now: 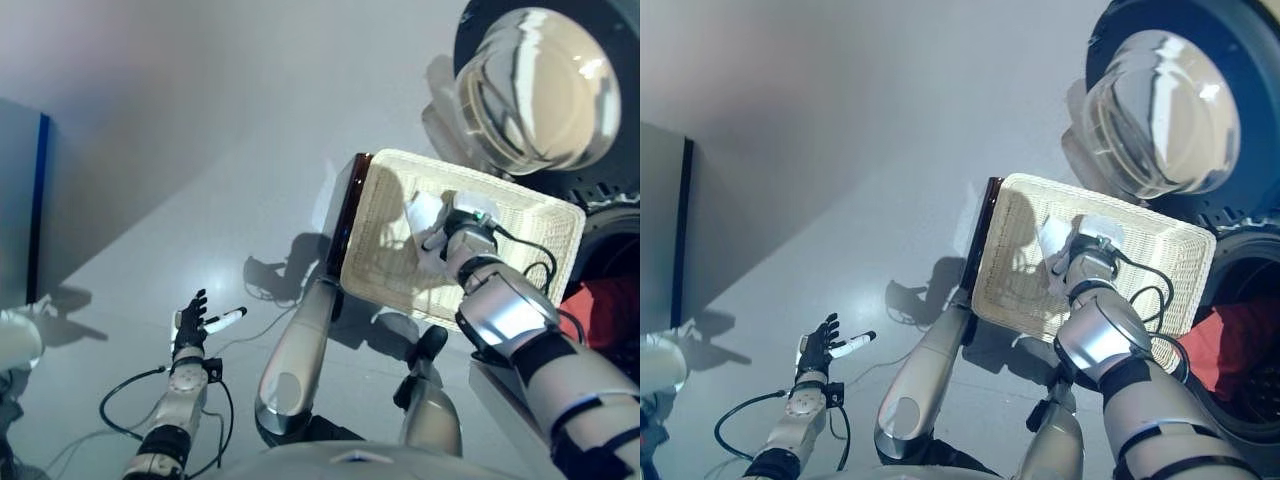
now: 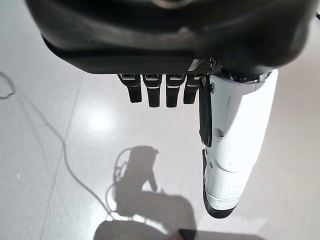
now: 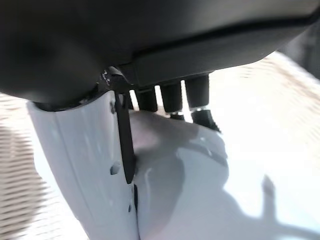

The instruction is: Pick up the clothes and place them into the washing machine

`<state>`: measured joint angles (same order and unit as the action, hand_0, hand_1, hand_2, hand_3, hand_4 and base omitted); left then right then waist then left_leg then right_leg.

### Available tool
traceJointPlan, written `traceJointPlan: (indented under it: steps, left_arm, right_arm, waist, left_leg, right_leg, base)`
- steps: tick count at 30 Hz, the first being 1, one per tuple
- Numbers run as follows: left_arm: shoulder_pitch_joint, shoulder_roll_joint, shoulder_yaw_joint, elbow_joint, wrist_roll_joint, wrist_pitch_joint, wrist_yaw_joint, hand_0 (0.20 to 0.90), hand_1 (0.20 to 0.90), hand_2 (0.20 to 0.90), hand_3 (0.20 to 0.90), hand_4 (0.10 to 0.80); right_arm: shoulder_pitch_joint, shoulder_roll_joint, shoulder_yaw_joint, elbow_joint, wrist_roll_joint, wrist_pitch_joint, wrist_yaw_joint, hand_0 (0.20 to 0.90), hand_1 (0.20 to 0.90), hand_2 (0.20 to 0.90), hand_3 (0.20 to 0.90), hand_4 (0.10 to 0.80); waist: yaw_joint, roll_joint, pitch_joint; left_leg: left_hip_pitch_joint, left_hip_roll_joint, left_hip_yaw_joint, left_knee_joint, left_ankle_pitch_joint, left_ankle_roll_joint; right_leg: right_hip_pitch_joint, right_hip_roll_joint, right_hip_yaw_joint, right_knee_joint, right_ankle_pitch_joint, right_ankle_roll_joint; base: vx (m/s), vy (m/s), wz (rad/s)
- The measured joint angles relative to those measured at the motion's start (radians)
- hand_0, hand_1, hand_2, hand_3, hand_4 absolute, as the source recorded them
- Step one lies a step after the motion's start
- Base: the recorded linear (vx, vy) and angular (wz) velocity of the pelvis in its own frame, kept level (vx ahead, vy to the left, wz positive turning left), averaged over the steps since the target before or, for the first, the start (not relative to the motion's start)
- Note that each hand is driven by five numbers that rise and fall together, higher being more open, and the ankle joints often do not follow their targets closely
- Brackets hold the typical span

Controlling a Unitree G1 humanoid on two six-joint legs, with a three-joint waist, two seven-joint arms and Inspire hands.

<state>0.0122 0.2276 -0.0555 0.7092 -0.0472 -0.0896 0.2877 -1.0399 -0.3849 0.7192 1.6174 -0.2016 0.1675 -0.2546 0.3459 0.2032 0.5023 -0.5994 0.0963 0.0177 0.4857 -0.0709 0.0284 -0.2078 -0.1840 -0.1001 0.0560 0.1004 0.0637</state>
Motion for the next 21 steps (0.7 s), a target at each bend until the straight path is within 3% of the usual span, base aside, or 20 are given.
traceJointPlan:
  steps: [1, 2, 3, 4, 5, 7, 8, 9, 10, 13, 17, 21]
  left_arm:
    - [0.020, 0.003, 0.009, -0.008, 0.009, -0.003, -0.010, 0.900, 0.900, 0.900, 0.900, 0.800]
    - [0.034, -0.020, 0.102, -0.002, 0.017, -0.002, -0.015, 0.900, 0.900, 0.900, 0.900, 0.800]
    - [0.023, -0.011, 0.143, 0.039, 0.017, -0.004, 0.006, 0.900, 0.900, 0.900, 0.900, 0.800]
    - [0.023, -0.011, 0.143, 0.039, 0.017, -0.004, 0.006, 0.900, 0.900, 0.900, 0.900, 0.800]
    - [-0.024, 0.020, 0.225, 0.185, 0.018, -0.011, 0.029, 0.900, 0.900, 0.900, 0.900, 0.800]
    - [-0.046, 0.050, 0.254, 0.266, 0.012, 0.007, 0.028, 0.900, 0.900, 0.900, 0.900, 0.800]
    - [-0.050, 0.047, 0.249, 0.260, 0.012, 0.018, 0.025, 0.900, 0.900, 0.900, 0.900, 0.800]
    - [-0.075, 0.013, 0.239, 0.265, 0.010, 0.015, 0.020, 0.900, 0.900, 0.900, 0.900, 0.800]
    - [-0.091, -0.018, 0.228, 0.256, 0.010, 0.011, 0.015, 0.900, 0.900, 0.900, 0.900, 0.800]
    - [-0.095, -0.086, 0.221, 0.252, 0.007, -0.002, -0.001, 0.900, 0.900, 0.900, 0.900, 0.800]
    - [-0.085, -0.138, 0.198, 0.314, -0.006, 0.020, -0.029, 0.900, 0.900, 0.900, 0.900, 0.800]
    - [-0.051, -0.113, 0.198, 0.295, -0.002, 0.017, -0.041, 0.900, 0.900, 0.900, 0.900, 0.800]
  right_arm:
    - [-0.003, -0.035, 0.088, -0.097, 0.048, 0.027, 0.052, 0.200, 0.200, 0.200, 0.200, 0.300]
    - [0.025, -0.109, 0.164, -0.300, 0.040, -0.001, 0.018, 0.200, 0.200, 0.200, 0.200, 0.300]
    - [0.030, -0.124, 0.100, -0.403, 0.031, -0.042, -0.058, 0.200, 0.200, 0.200, 0.200, 0.300]
    - [0.030, -0.124, 0.100, -0.403, 0.031, -0.042, -0.058, 0.200, 0.200, 0.200, 0.200, 0.300]
    - [-0.013, -0.059, 0.032, -0.555, 0.037, -0.036, -0.088, 0.200, 0.200, 0.200, 0.200, 0.300]
    - [-0.043, 0.076, -0.085, -0.525, 0.051, -0.062, -0.099, 0.200, 0.200, 0.200, 0.200, 0.300]
    - [-0.049, 0.127, -0.106, -0.486, 0.073, -0.060, -0.095, 0.200, 0.200, 0.200, 0.200, 0.300]
    - [-0.050, 0.141, -0.130, -0.424, 0.085, -0.075, -0.088, 0.200, 0.200, 0.200, 0.200, 0.300]
    - [-0.049, 0.151, -0.135, -0.348, 0.114, -0.075, -0.085, 0.200, 0.200, 0.200, 0.200, 0.300]
    - [-0.027, 0.153, -0.148, -0.192, 0.181, -0.064, -0.078, 0.200, 0.200, 0.200, 0.200, 0.300]
    - [0.102, 0.094, -0.258, -0.089, 0.272, -0.060, -0.078, 0.200, 0.200, 0.200, 0.200, 0.300]
    - [0.260, 0.042, -0.368, -0.120, 0.338, -0.105, -0.078, 0.200, 0.200, 0.200, 0.200, 0.300]
  waist:
    - [-0.030, -0.003, 0.002]
    - [-0.066, -0.026, 0.008]
    - [-0.079, -0.060, 0.011]
    - [-0.079, -0.060, 0.011]
    - [-0.142, -0.142, 0.004]
    - [-0.170, -0.183, -0.002]
    - [-0.184, -0.196, -0.005]
    - [-0.196, -0.172, 0.006]
    - [-0.195, -0.147, 0.009]
    - [-0.192, -0.116, 0.022]
    - [-0.199, -0.064, 0.040]
    - [-0.217, -0.043, 0.025]
  left_leg:
    - [0.003, 0.004, 0.006, -0.007, -0.002, -0.002]
    - [0.024, 0.015, 0.033, -0.018, -0.003, 0.005]
    - [0.059, 0.018, 0.054, -0.034, -0.005, 0.006]
    - [0.059, 0.018, 0.054, -0.034, -0.005, 0.006]
    - [0.087, 0.030, 0.026, -0.072, -0.003, 0.000]
    - [0.101, 0.054, 0.004, -0.108, 0.007, -0.026]
    - [0.107, 0.060, 0.001, -0.110, 0.013, -0.056]
    - [0.123, 0.057, -0.022, -0.112, 0.016, -0.074]
    - [0.140, 0.072, -0.038, -0.134, 0.024, -0.097]
    - [0.212, 0.089, -0.041, -0.219, 0.069, -0.118]
    - [0.400, 0.085, 0.001, -0.332, 0.090, -0.119]
    - [0.551, 0.071, 0.020, -0.484, 0.141, -0.120]
  right_leg:
    - [-0.007, 0.003, 0.005, 0.019, -0.006, 0.014]
    - [-0.035, 0.001, 0.034, 0.038, 0.010, 0.014]
    - [-0.016, 0.008, 0.054, 0.013, 0.006, 0.000]
    - [-0.016, 0.008, 0.054, 0.013, 0.006, 0.000]
    - [-0.029, 0.050, 0.049, -0.033, 0.016, -0.028]
    - [-0.041, 0.101, 0.022, -0.117, 0.020, -0.020]
    - [-0.029, 0.120, 0.017, -0.133, 0.081, -0.015]
    - [0.001, 0.122, 0.007, -0.126, 0.076, 0.042]
    - [0.011, 0.143, 0.001, -0.119, 0.063, 0.023]
    - [0.049, 0.160, -0.019, -0.130, 0.050, 0.003]
    - [0.173, 0.150, -0.010, -0.137, 0.050, -0.004]
    - [0.255, 0.139, -0.016, -0.138, 0.032, -0.021]
  base:
    - [0.084, -0.100, -0.34]
    - [0.117, -0.122, -0.57]
    - [0.067, -0.076, -0.58]
    - [0.124, -0.127, -0.90]
    - [0.121, -0.120, -0.78]
    - [0.127, -0.177, -0.85]
    - [0.097, -0.185, -0.20]
    - [0.072, -0.166, 0.21]
    - [0.069, -0.121, 0.36]
    - [0.086, -0.049, 0.08]
    - [0.189, -0.048, -0.09]
    - [0.143, -0.033, 0.04]
